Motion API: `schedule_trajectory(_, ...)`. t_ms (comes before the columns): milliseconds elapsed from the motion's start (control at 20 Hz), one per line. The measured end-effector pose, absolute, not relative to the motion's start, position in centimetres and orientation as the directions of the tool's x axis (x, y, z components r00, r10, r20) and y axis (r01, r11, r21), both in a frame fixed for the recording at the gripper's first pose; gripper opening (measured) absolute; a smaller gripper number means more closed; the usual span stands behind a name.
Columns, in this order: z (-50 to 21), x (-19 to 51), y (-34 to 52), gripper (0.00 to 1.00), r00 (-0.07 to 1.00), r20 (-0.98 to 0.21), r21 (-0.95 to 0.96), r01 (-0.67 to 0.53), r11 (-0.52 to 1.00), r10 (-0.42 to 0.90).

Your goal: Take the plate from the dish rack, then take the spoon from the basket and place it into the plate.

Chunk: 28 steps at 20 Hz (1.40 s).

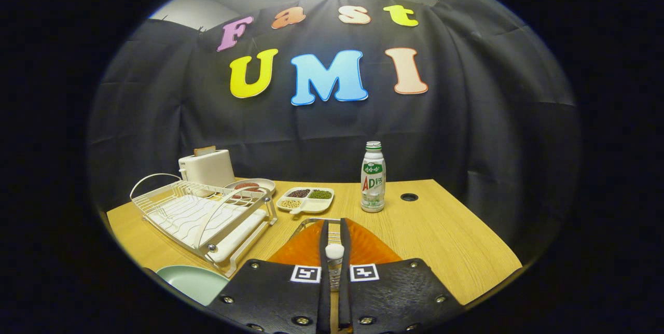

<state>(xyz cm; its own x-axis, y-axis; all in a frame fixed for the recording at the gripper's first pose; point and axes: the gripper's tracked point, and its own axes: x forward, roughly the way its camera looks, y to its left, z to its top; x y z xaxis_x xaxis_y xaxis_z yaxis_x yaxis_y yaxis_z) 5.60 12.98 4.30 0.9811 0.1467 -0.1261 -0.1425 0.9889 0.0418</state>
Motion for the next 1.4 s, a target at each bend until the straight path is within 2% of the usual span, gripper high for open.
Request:
schedule_trajectory(400, 9.0, 4.1, 13.0, 0.06, 0.978, -0.155, 0.040, -0.134, 0.990, 0.138)
schedule_trajectory(950, 16.4, -0.2, 13.2, 0.06, 0.985, -0.137, -0.037, -0.114, 0.993, 0.108)
schedule_trajectory(1400, 17.4, -4.8, 15.3, 0.06, 0.977, -0.190, -0.046, -0.110, 0.993, 0.100)
